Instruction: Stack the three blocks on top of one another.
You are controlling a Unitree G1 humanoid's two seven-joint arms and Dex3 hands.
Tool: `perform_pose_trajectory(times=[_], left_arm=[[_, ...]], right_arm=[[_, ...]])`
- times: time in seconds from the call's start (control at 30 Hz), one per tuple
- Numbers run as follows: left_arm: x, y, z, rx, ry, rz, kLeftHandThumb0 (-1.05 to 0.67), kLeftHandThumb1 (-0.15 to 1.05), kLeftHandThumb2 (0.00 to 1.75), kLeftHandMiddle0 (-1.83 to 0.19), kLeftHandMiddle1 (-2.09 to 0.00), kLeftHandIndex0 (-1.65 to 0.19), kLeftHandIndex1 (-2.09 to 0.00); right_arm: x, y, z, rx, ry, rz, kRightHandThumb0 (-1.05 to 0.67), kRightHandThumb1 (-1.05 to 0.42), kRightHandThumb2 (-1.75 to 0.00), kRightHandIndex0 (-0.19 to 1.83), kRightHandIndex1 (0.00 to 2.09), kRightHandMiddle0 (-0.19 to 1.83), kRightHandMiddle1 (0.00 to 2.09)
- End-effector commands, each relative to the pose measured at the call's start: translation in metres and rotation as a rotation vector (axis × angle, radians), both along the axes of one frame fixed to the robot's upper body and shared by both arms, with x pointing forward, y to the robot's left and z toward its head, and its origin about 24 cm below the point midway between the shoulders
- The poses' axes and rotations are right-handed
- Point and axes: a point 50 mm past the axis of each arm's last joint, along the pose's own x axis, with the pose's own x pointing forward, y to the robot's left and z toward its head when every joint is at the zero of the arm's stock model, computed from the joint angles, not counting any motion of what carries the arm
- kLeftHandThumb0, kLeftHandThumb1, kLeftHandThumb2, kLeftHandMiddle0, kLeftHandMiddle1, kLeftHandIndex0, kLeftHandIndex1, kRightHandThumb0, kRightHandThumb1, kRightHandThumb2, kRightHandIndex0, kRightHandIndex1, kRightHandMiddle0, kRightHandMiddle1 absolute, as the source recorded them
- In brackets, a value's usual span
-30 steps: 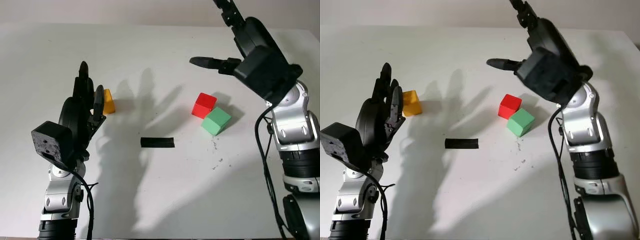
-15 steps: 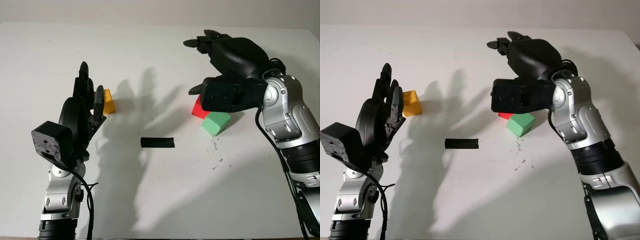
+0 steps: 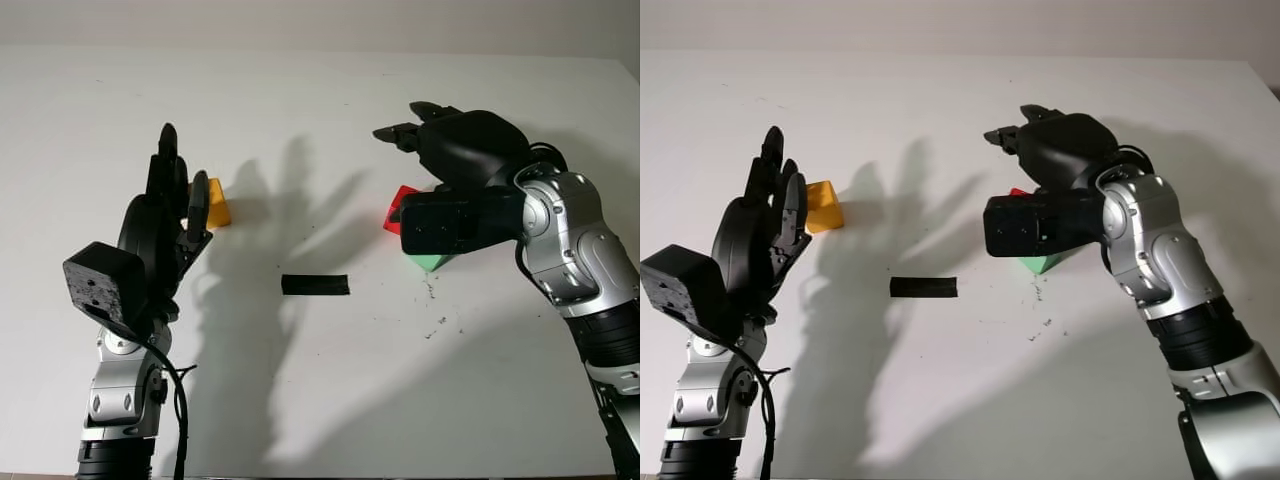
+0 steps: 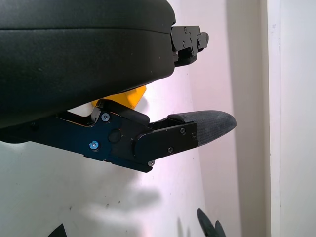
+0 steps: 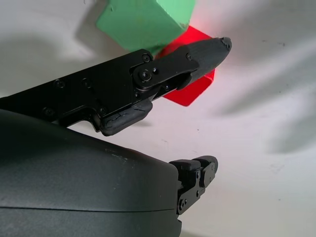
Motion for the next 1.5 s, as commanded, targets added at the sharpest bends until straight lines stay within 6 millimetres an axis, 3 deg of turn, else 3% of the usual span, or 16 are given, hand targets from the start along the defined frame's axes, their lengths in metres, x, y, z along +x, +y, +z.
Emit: perform_pose_trajectory(times=[0.0,0.53,0.57,0.63,0.7,0.97,1.3,1.47], left_arm=[[0.0,0.0,0.002,0.007,-0.013,-0.01,-0.6,1.05,0.61,0.13,-0.05,0.11,-0.06],[0.0,-0.002,-0.001,0.009,-0.012,-0.013,-0.6,1.05,0.61,0.13,-0.05,0.12,-0.05],[0.0,-0.002,-0.001,0.01,-0.013,-0.013,-0.61,1.05,0.61,0.13,-0.05,0.12,-0.05],[0.001,-0.002,-0.001,0.014,-0.013,-0.013,-0.62,1.05,0.6,0.13,-0.05,0.12,-0.05],[0.001,-0.002,-0.001,0.015,-0.011,-0.011,-0.62,1.05,0.6,0.13,-0.06,0.12,-0.05],[0.001,-0.003,-0.002,0.007,-0.013,-0.017,-0.62,1.05,0.6,0.13,-0.05,0.12,-0.05],[0.001,-0.002,0.0,0.006,-0.022,-0.002,-0.62,1.05,0.58,0.12,-0.06,0.1,-0.06],[0.001,-0.001,0.0,0.008,-0.021,0.0,-0.62,1.05,0.58,0.11,-0.06,0.1,-0.06]], right_arm=[[-0.004,-0.002,-0.001,-0.044,-0.01,0.003,-0.78,-1.0,-0.06,0.03,0.05,0.29,0.12],[-0.002,-0.003,-0.014,-0.183,-0.058,-0.013,-0.77,-1.02,-0.06,0.11,0.08,0.47,0.18],[-0.002,-0.002,-0.014,-0.194,-0.069,-0.014,-0.77,-1.02,-0.06,0.12,0.07,0.46,0.25],[-0.001,-0.002,-0.014,-0.2,-0.092,-0.015,-0.76,-1.02,-0.05,0.15,0.06,0.26,0.67],[-0.001,-0.001,-0.015,-0.21,-0.116,-0.015,-0.75,-1.02,-0.05,0.17,0.06,0.16,0.89],[0.001,-0.001,-0.015,-0.253,-0.164,-0.025,-0.69,-1.01,-0.05,0.19,0.06,0.06,1.23],[0.003,0.003,-0.01,-0.307,-0.13,-0.044,-0.69,-1.0,-0.05,0.2,0.05,0.15,0.93],[0.003,0.004,-0.01,-0.339,-0.077,-0.051,-0.75,-1.02,-0.06,0.18,0.05,0.22,0.67]])
